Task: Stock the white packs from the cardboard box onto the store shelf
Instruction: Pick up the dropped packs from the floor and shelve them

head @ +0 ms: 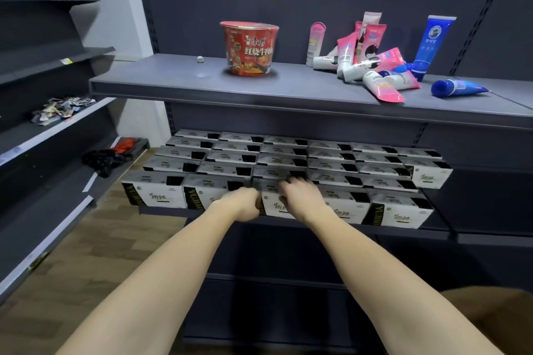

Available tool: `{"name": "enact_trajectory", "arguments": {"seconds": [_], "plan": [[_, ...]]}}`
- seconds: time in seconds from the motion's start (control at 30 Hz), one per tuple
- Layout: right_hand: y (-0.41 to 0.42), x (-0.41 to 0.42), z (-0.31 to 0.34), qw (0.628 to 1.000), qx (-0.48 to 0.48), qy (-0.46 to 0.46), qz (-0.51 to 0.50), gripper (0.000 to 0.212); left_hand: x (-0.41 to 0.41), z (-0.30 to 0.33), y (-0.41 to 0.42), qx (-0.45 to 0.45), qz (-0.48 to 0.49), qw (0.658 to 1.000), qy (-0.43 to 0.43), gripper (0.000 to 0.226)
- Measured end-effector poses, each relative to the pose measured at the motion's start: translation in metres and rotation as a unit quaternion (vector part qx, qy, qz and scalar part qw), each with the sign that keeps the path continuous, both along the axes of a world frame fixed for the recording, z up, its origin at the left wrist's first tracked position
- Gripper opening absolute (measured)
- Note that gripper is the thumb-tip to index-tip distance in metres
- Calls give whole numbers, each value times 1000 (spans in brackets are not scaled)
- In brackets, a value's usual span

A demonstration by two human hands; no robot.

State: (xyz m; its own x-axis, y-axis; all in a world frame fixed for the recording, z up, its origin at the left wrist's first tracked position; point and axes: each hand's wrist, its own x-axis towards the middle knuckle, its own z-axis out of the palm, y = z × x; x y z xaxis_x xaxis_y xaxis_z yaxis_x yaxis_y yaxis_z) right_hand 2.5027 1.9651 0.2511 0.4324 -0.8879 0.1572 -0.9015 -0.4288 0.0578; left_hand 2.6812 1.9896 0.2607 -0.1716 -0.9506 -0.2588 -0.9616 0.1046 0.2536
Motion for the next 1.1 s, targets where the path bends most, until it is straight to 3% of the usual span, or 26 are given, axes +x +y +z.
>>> {"name": "enact_trajectory", "arguments": {"seconds": [0.17,0.27,0.43,0.77,0.87,0.97,1.1], "plan": [[2,31,4,999,-8,-12,30,37,51,10,9,-166,53,983,-61,54],[5,47,7,999,-2,-7,43,41,77,6,16,-96,38,991,-87,72],[9,60,11,999,-1,-11,32,39,89,-12,24,21,-7,997,-72,80],[15,62,15,1000,9,2,-4,45,81,-23,9,24,-32,999,-29,72],[15,77,21,1000,13,-1,1,42,92,-17,13,-42,-36,998,-7,64],[14,101,25,1000,18,-11,17,39,117,-11,18,-151,14,988,-3,61],[14,137,22,999,21,-16,46,42,164,-13,25,-163,109,980,-46,70]]}}
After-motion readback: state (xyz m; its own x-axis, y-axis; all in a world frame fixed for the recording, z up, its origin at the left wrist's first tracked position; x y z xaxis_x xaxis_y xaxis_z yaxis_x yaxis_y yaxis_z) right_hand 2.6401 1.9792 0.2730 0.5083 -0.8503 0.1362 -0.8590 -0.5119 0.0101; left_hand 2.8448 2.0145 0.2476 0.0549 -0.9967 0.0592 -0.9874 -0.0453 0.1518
